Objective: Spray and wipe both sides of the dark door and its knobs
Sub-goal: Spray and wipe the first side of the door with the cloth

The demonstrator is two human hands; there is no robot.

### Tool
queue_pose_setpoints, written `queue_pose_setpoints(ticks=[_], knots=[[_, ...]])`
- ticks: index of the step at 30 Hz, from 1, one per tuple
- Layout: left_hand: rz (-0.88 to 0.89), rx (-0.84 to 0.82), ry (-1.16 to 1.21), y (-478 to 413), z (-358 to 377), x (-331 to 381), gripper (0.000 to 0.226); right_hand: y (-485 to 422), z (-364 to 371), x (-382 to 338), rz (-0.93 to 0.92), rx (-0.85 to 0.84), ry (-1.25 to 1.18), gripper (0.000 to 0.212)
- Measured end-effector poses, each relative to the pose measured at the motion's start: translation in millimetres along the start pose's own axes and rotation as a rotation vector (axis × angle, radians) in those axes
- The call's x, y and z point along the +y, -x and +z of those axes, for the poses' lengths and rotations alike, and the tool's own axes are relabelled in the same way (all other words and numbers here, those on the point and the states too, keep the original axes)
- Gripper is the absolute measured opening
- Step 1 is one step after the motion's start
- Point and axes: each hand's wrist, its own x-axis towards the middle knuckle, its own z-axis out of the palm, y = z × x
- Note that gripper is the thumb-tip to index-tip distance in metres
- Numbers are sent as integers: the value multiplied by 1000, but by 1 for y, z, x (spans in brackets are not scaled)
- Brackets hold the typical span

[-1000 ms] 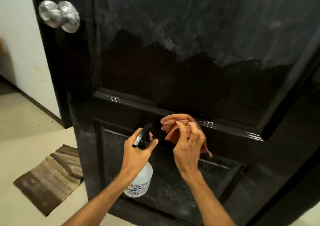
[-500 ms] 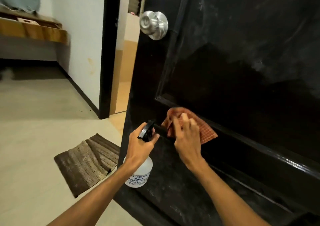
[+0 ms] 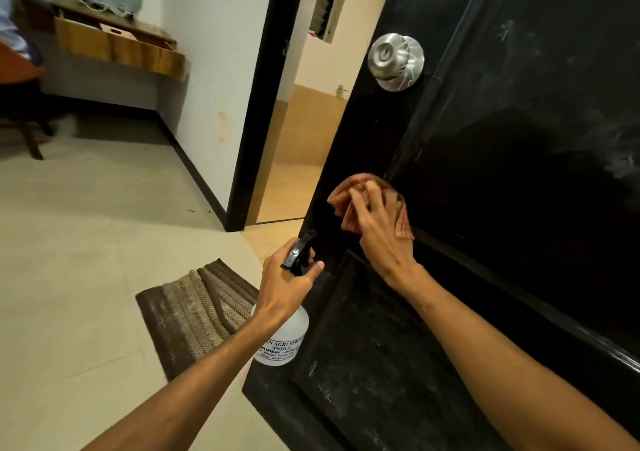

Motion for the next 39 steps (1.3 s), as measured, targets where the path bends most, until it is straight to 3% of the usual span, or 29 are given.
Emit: queue_pose_setpoints(ticks=[2,4,6,8,14,19,26,30,33,36,38,39], knots=[[-19,-1,-12,2,-3,-10,19,-14,0,-7,89,28,-13,84],[-36,11,-30,6,-10,-28,20,-4,27,-29,-113,-4,18,82],[-56,13,-52,5,-17,-40,25,20,57,-53,-351,-188,128,78],[-84,18,-50,3,-25,-49,29,26,65,-62,-427,-321,154,80],[-78,50,-61,-1,-39,-74,18,-32,35,-48,-102,-13,141,77],[-125,1,-61,22,-22,-105,19,61,90,-80,-509,-319,197,75],[-245,-37,-77,39,-10,-129,20,-28,55,-55,-147,-85,-6,79],[-284,-4,-105,50,0,-132,24,32,90,-79,-320,-146,-97,71],[-321,25,-142,57,11,-144,21,58,121,-90,-482,-238,-237,49],[-374,65,-184,62,23,-167,25,15,128,-100,-327,-19,-305,40],[-388,79,-215,67,30,-183,28,4,130,-101,-224,27,-362,47],[-392,97,-232,72,40,-196,28,19,151,-107,-268,-24,-309,50]])
